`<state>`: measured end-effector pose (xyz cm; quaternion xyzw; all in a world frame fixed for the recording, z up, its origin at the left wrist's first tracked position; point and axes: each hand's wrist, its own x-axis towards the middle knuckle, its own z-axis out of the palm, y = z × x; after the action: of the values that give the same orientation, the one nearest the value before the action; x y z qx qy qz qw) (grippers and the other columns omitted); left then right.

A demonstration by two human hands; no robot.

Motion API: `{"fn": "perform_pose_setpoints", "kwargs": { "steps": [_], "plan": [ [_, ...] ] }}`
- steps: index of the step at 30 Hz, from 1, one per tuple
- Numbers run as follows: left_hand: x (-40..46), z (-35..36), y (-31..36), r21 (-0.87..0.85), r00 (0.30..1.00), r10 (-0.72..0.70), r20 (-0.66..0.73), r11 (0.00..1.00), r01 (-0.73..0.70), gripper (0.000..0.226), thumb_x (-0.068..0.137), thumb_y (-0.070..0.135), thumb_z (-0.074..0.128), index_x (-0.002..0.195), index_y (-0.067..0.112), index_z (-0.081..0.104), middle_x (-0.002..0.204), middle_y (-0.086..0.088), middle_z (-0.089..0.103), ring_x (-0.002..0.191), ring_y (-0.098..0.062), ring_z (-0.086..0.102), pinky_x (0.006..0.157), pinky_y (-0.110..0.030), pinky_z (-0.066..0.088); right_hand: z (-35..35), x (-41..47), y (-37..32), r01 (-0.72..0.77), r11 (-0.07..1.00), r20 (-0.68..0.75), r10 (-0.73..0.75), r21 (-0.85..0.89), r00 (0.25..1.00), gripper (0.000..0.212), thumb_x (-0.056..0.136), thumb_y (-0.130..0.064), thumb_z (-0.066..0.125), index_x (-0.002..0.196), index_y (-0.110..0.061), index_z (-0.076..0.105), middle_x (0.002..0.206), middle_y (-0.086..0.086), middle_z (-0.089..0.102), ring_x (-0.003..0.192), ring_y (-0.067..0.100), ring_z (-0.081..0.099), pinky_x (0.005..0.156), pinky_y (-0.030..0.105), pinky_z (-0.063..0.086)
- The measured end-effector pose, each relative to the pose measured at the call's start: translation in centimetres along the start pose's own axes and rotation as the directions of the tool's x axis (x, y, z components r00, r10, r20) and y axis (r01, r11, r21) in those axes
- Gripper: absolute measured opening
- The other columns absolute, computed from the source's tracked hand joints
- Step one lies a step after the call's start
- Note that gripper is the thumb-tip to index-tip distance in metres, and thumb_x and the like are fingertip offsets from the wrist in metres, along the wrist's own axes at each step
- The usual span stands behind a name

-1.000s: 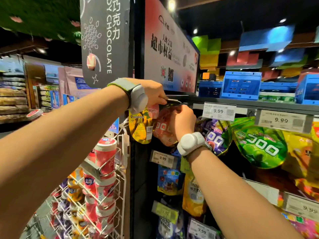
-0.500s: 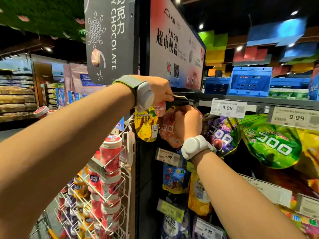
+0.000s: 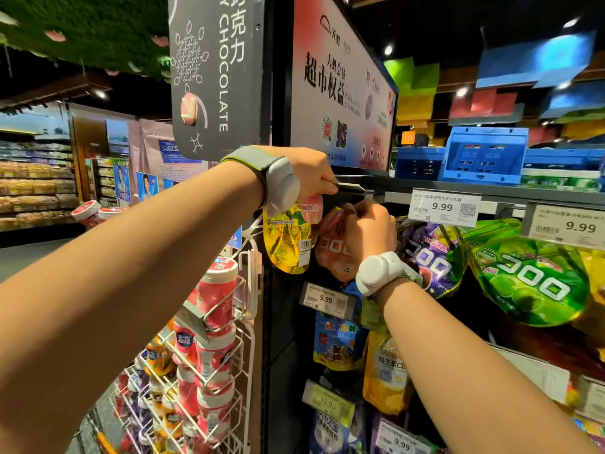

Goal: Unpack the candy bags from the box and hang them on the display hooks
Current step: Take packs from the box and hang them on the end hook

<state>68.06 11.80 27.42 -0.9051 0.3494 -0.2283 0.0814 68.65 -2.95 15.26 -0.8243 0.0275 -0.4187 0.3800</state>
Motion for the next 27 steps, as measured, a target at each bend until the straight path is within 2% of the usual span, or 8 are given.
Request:
{"fn": "perform_pose_setpoints", "kwargs": {
  "steps": [4,8,13,16,19,23,25,27],
  "plan": [
    [-0.3,0.2,0.3,-0.013,1.0,-0.019,-0.019,1.0,0.019,0.033,0.103,0.031,0.044,0.123,0.017,0.067,0.109,-0.005,0.068,0.084,-0.017,0.054,0.074,-0.025,0.038,-0.3,1.6,-0.1,-0.071,0.99,-0.003,0.071,-0.123,0.997,0.033,0.097,-0.043,0.054,0.109,-0.018,0.072,0.109,0.015,0.067,0.104,0.034,0.062,0.073,0.032,0.042],
    [-0.9,0.4,0.7,-0.032,0.999,-0.029,-0.021,0.999,0.028,0.034,0.103,0.029,0.043,0.127,0.016,0.064,0.114,-0.005,0.066,0.089,-0.017,0.055,0.076,-0.025,0.039,-0.8,2.6,0.1,-0.1,0.975,0.032,0.109,-0.198,0.994,0.033,0.097,-0.042,0.056,0.11,-0.017,0.074,0.107,0.015,0.07,0.102,0.036,0.065,0.073,0.031,0.042],
    [-2.1,0.4,1.9,-0.024,0.997,-0.077,-0.032,0.997,0.076,0.039,0.104,0.02,0.042,0.142,0.012,0.048,0.136,-0.007,0.056,0.119,-0.028,0.056,0.099,-0.032,0.043,-1.3,0.5,0.5,-0.037,0.974,-0.025,0.032,-0.226,0.999,0.025,0.096,-0.026,0.057,0.114,-0.012,0.065,0.118,0.013,0.06,0.103,0.035,0.06,0.075,0.033,0.041],
    [-3.0,1.0,2.9,-0.099,0.983,-0.174,-0.061,0.981,0.168,0.038,0.103,0.023,0.042,0.138,0.01,0.051,0.131,-0.011,0.058,0.116,-0.03,0.057,0.1,-0.039,0.045,-2.1,-3.6,-0.3,0.243,0.97,-0.086,-0.24,0.022,0.967,0.024,0.091,-0.025,0.063,0.109,-0.009,0.066,0.109,0.009,0.056,0.099,0.025,0.056,0.077,0.031,0.043],
    [-3.5,1.5,3.7,-0.202,0.968,-0.246,-0.052,0.952,0.231,0.043,0.102,0.026,0.045,0.143,0.014,0.044,0.135,-0.011,0.056,0.12,-0.03,0.056,0.1,-0.037,0.045,-2.4,-8.2,-1.1,0.43,0.87,-0.077,-0.424,0.24,0.902,0.031,0.085,-0.035,0.066,0.103,-0.009,0.068,0.099,0.002,0.059,0.089,0.015,0.056,0.078,0.029,0.049],
    [-4.2,1.8,3.2,-0.414,0.92,-0.388,-0.046,0.846,0.336,0.042,0.102,0.022,0.047,0.143,0.018,0.046,0.138,-0.005,0.056,0.123,-0.023,0.055,0.104,-0.03,0.043,-2.3,-11.0,-1.0,0.519,0.842,-0.048,-0.518,0.148,0.854,0.06,0.082,-0.064,0.066,0.113,-0.012,0.066,0.106,0.001,0.059,0.1,0.018,0.057,0.084,0.036,0.051],
    [-4.9,1.7,3.0,-0.507,0.894,-0.444,-0.063,0.786,0.354,0.038,0.101,0.019,0.048,0.139,0.019,0.051,0.134,-0.002,0.059,0.12,-0.02,0.057,0.1,-0.026,0.045,-2.5,-11.4,-1.0,0.599,0.8,-0.107,-0.592,0.047,0.799,0.064,0.081,-0.065,0.068,0.116,-0.011,0.067,0.109,0.002,0.061,0.102,0.021,0.058,0.086,0.036,0.049],
    [-5.6,1.4,2.9,-0.562,0.875,-0.48,-0.063,0.742,0.367,0.036,0.102,0.018,0.047,0.136,0.015,0.054,0.132,-0.001,0.059,0.121,-0.02,0.056,0.093,-0.019,0.041,-2.5,-11.6,-1.1,0.649,0.761,-0.152,-0.642,-0.005,0.751,0.051,0.084,-0.053,0.071,0.114,-0.011,0.07,0.107,0.004,0.064,0.098,0.025,0.06,0.083,0.039,0.049]
  ]
}}
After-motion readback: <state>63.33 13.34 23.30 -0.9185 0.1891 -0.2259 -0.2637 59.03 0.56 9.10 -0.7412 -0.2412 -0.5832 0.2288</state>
